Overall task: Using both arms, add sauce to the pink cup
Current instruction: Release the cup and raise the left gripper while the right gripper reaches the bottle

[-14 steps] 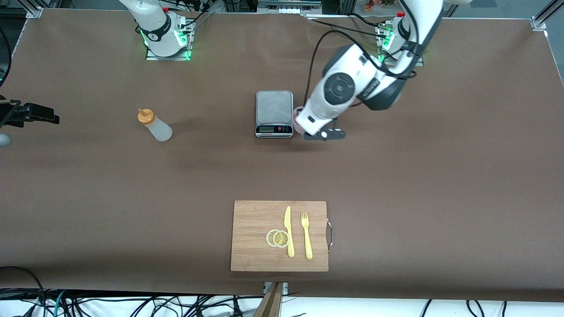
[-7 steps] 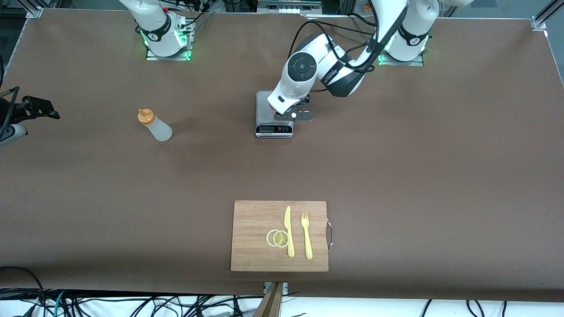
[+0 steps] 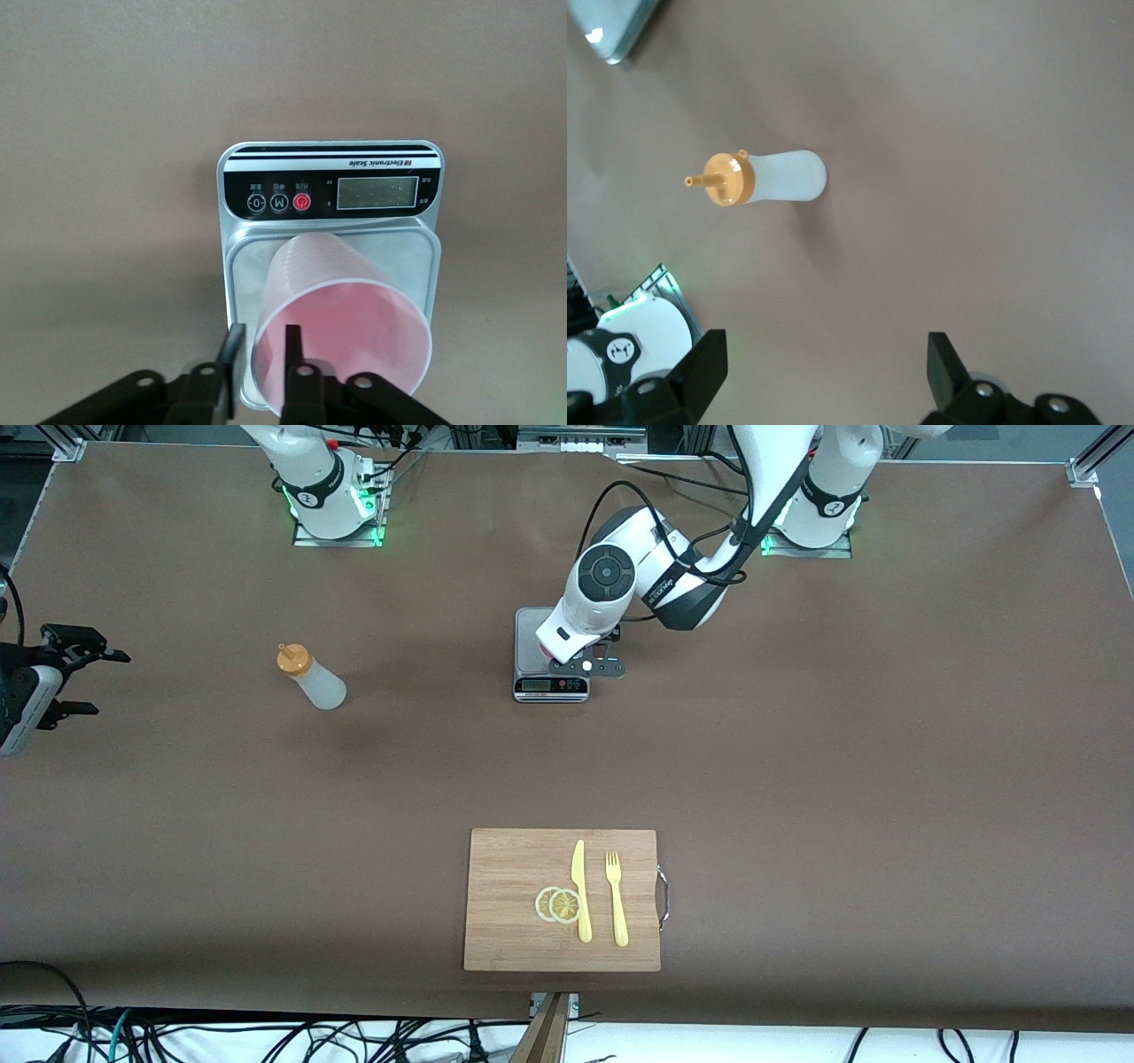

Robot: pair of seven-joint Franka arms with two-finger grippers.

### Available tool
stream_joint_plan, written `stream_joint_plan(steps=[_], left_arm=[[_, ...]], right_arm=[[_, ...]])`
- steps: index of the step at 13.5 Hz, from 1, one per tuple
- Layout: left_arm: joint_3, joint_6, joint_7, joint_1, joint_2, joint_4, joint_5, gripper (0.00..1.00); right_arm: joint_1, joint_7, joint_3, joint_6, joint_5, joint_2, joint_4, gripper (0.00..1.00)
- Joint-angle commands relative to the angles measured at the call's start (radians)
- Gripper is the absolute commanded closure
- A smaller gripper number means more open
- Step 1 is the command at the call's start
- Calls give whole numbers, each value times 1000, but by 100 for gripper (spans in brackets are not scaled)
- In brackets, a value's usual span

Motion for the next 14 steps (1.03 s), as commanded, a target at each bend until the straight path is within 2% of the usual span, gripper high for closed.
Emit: stream_joint_plan(steps=[1,4,8,12,14], left_arm=[[3,-9,25,-4,5,22,0,0],[9,-78,36,11,-53,34,0,0],[3,-318,47,122,-71,207,-6,0],[17,-409,303,350,-70,235,5,0],[28,-416,460,492,-67,235,96,0]], right_arm=[[-24,-120,6,-59,82,42,13,0],[-44,-237,6,-96,168,103,9,0],[-78,-321,6,-125,246,151,-48,0],[-111,-374,6,-133,341,162,-136,0],[-111,-383,7,-129,372,163,-157,0]])
